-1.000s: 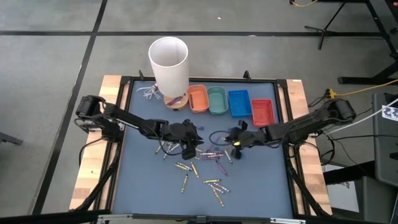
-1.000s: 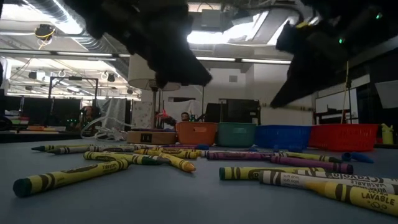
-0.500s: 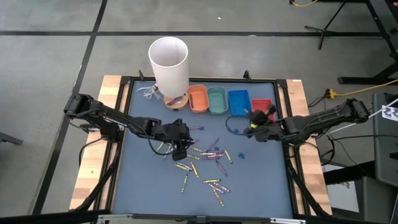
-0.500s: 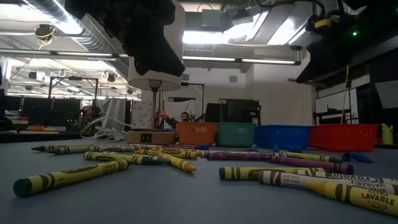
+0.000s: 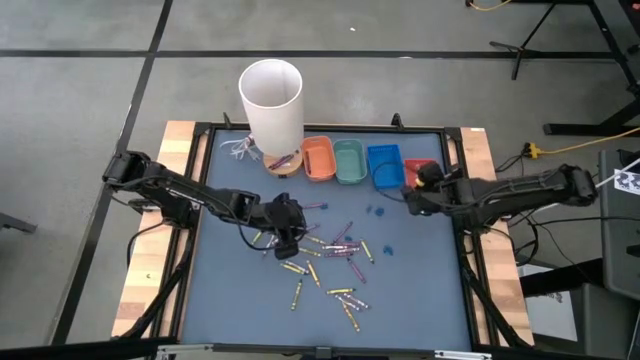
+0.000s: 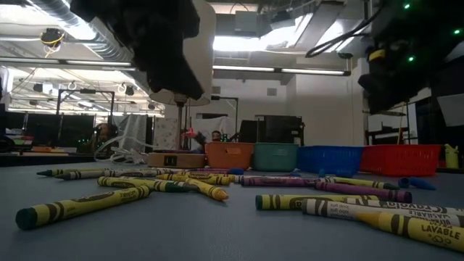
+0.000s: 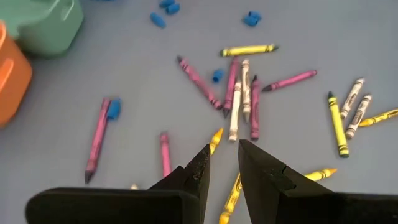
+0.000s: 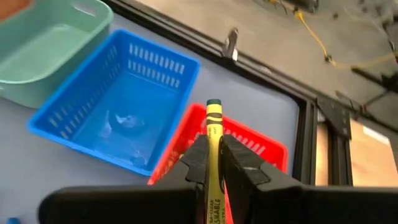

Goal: Sort crayons
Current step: Put the green crayon into the orange bin

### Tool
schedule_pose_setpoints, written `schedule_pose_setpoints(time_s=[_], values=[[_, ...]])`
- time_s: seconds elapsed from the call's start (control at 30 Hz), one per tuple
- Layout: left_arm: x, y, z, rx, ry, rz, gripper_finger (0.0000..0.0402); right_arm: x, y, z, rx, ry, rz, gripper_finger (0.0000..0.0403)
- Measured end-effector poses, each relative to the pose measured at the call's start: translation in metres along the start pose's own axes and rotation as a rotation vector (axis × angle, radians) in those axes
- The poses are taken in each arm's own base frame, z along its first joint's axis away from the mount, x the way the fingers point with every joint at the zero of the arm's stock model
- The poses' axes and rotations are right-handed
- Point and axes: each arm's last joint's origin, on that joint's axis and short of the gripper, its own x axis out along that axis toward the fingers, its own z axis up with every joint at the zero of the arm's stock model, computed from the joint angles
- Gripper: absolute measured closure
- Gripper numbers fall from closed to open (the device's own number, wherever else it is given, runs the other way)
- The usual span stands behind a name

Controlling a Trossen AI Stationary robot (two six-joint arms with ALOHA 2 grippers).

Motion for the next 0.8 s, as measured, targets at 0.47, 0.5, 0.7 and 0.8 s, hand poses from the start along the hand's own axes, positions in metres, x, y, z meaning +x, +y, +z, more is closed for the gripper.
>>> schedule_pose_setpoints(time_s=[0.47, 0.5, 0.7, 0.8], values=[[-0.012, 0.015, -0.042, -0.265, 0.391, 0.262, 0.0333, 0.012, -0.006, 0.004, 0.058, 0.117, -0.014, 0.0372], [-0.013, 0.015, -0.045, -0.277, 0.412, 0.279, 0.0333, 0.012, -0.006, 0.004, 0.057, 0.12, -0.012, 0.0372], [-0.021, 0.008, -0.058, -0.304, 0.492, 0.341, 0.0333, 0.011, -0.006, 0.003, 0.046, 0.146, 0.009, 0.0372], [-0.024, 0.003, -0.062, -0.306, 0.501, 0.35, 0.0333, 0.011, -0.006, 0.003, 0.039, 0.149, 0.012, 0.0372]])
